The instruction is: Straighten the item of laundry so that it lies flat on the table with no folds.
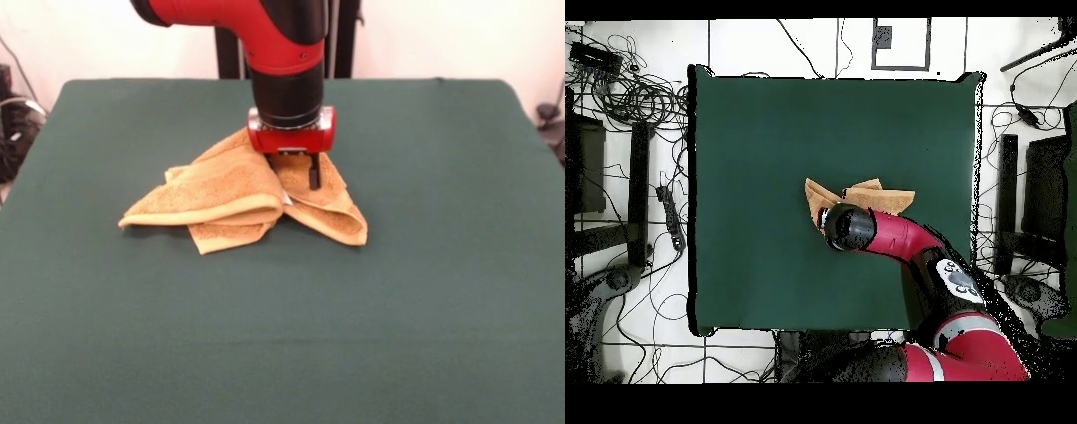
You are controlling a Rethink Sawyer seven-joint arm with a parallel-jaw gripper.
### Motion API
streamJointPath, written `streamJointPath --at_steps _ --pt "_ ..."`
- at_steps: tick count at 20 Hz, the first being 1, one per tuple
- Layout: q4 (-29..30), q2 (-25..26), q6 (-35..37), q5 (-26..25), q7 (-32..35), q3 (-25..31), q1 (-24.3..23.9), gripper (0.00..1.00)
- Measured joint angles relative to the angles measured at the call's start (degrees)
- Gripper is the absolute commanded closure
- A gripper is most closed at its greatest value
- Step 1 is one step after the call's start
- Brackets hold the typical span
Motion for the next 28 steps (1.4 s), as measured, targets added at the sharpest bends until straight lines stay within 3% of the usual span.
streamJointPath --at_steps 18,19,28 --pt "0.06 -0.01 0.0 0.0 0.0 0.22 -0.28 0.0" --pt "0.02 0.01 -0.12 -0.38 -0.01 0.03 -0.48 1.0" --pt "0.04 0.03 -0.53 -1.64 -0.01 0.25 -2.08 1.0"
